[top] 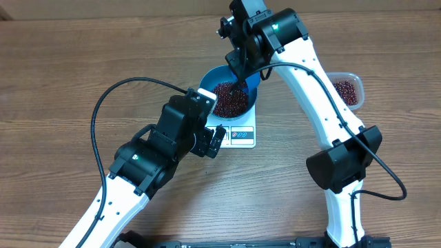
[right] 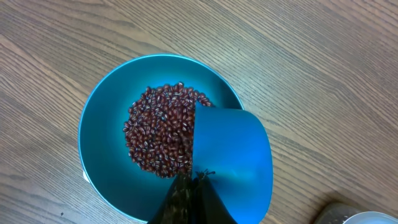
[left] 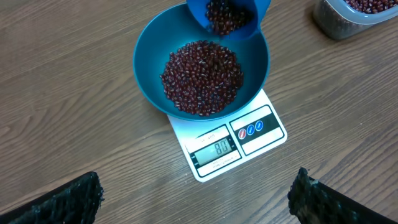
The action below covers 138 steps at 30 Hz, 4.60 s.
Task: Scoop item into bowl and weigh 150g on scale
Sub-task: 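Tip the scoop further with the right gripper to empty remaining beans, then move the empty scoop back to the bean tub with the right gripper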
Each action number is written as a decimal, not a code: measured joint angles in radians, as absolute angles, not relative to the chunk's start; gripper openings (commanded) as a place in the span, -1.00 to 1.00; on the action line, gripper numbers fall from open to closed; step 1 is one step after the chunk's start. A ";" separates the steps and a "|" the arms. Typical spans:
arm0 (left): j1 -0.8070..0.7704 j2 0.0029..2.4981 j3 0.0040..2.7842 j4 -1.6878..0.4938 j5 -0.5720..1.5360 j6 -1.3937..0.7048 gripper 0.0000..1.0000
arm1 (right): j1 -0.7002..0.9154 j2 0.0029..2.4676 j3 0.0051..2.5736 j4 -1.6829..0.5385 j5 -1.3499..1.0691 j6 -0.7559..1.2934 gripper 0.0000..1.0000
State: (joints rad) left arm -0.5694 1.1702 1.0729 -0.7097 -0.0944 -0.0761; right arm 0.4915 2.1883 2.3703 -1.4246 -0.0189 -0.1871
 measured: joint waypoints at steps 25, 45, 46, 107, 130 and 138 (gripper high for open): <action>-0.569 1.170 1.073 -0.710 -0.094 -0.076 0.99 | 0.563 2.188 2.370 -1.428 0.113 -0.152 -0.93; -0.569 1.170 1.073 -0.710 -0.094 -0.076 0.99 | 0.572 2.188 2.370 -1.424 0.139 -0.108 -0.93; -0.569 1.170 1.073 -0.710 -0.094 -0.076 0.99 | 0.572 2.188 2.370 -1.423 0.138 -0.108 -0.92; -0.569 1.170 1.073 -0.710 -0.094 -0.076 0.99 | 0.326 2.124 2.376 -1.436 0.200 -0.068 -0.93; -0.569 1.170 1.073 -0.710 -0.094 -0.076 0.99 | 0.089 2.123 2.242 -1.425 0.226 0.023 -0.93; -0.569 1.170 1.073 -0.710 -0.094 -0.076 0.99 | 0.076 2.123 2.109 -1.404 0.229 0.026 -0.92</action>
State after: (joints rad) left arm -0.5694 1.1702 1.0729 -0.7101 -0.0944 -0.0761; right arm 0.0761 2.1231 2.1086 -1.4040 0.2287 0.0261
